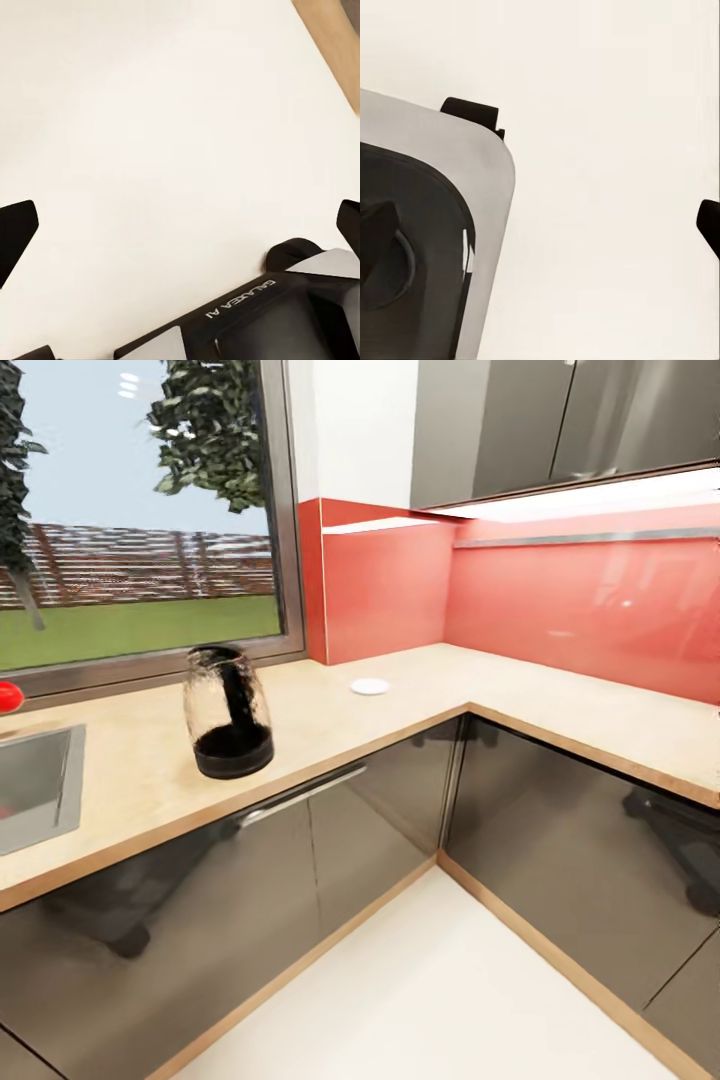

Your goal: Set up a coffee station on the kitchen countertop: keep the coffee maker on the countertop, move the bottle of coffee from the kitchen shelf to the counter next to the coffee maker, place a paper coffee filter on top of the coffee maker, put the saucer next to the coffee maker with the coffee cup on the saucer, and place the electric kettle next to the coffee maker.

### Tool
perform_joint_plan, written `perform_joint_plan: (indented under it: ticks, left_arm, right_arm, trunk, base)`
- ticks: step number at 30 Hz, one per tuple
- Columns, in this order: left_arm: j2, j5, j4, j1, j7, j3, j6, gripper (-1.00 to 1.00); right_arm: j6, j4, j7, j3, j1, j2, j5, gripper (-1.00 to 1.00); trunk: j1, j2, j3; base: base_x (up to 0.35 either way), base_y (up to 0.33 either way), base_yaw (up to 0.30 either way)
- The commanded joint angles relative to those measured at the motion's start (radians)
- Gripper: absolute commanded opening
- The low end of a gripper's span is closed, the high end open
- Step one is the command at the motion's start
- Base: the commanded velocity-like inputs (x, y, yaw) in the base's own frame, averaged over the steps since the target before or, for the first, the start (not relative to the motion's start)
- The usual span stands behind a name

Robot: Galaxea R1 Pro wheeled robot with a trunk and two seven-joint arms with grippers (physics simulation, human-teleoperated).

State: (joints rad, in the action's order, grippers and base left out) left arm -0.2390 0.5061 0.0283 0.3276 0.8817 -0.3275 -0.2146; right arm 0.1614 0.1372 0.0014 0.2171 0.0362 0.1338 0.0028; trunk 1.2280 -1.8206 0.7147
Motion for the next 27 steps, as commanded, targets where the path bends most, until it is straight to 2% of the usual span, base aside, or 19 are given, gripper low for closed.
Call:
perform_joint_plan:
  ticks: [1,27]
  left_arm:
    - [0.000,0.006,-0.001,0.001,0.002,-0.008,-0.006,1.00]
    - [0.000,0.006,-0.001,0.000,0.002,-0.008,-0.006,1.00]
  right_arm:
    - [0.003,-0.001,0.000,0.003,0.001,0.000,0.000,1.00]
    - [0.003,-0.001,-0.001,0.002,0.001,0.000,0.000,1.00]
  trunk:
    - [0.000,0.000,0.001]
    - [0.000,0.000,0.001]
  base:
    - [0.176,-0.293,0.000]
    - [0.176,-0.293,0.002]
